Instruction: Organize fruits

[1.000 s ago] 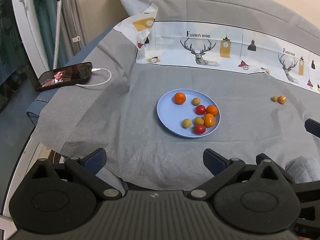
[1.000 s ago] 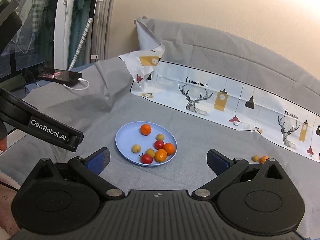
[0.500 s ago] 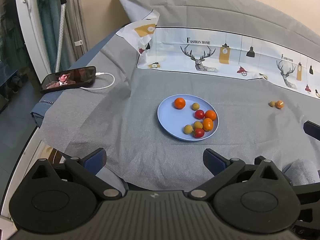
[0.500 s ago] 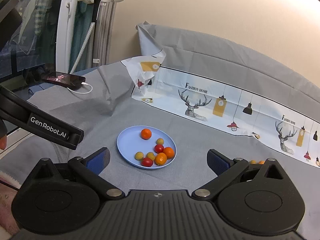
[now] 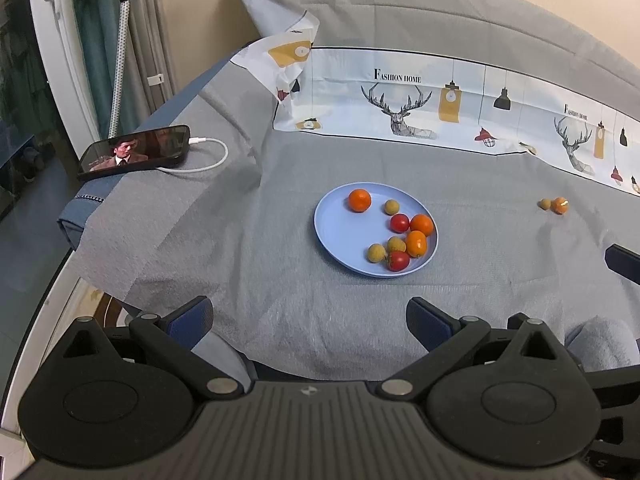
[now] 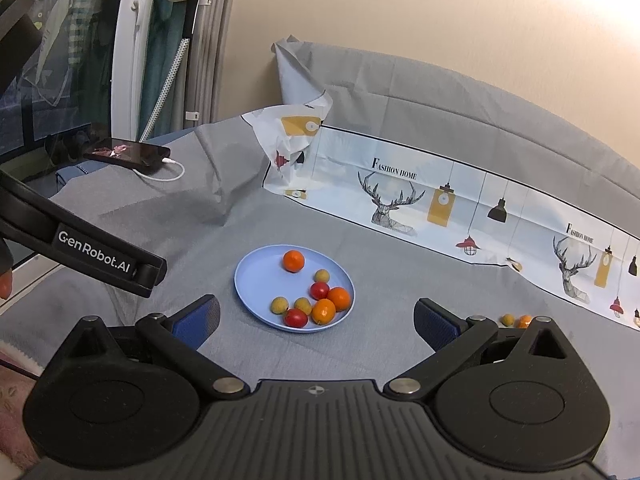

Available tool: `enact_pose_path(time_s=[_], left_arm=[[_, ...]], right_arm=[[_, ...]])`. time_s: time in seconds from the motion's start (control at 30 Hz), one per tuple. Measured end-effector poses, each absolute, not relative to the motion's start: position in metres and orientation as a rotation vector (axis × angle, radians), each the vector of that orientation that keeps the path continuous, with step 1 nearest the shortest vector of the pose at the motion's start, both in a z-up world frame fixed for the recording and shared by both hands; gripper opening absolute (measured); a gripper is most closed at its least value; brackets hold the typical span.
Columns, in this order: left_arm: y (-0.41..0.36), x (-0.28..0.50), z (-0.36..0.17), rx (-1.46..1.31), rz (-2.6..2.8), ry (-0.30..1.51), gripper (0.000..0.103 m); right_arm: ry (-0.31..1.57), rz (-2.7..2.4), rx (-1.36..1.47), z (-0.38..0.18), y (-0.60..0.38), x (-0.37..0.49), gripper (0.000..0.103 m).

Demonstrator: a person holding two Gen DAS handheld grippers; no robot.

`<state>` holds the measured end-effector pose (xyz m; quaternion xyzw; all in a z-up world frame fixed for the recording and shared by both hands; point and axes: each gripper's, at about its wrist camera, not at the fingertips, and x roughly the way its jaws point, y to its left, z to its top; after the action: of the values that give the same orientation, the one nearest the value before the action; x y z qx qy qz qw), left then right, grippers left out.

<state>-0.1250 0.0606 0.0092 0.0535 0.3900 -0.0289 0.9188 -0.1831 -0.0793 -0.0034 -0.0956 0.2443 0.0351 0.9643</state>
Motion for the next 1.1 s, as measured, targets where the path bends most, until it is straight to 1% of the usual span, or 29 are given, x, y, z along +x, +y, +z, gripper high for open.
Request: enact_pose_path(time_s=[1.1], left_arm=[[0.055,-0.096,-0.016,0.148,-0.055,0.903,0.103]], right_arm=[[0.602,0.088,-0.163,-0.027,-0.085,-0.157,0.102]])
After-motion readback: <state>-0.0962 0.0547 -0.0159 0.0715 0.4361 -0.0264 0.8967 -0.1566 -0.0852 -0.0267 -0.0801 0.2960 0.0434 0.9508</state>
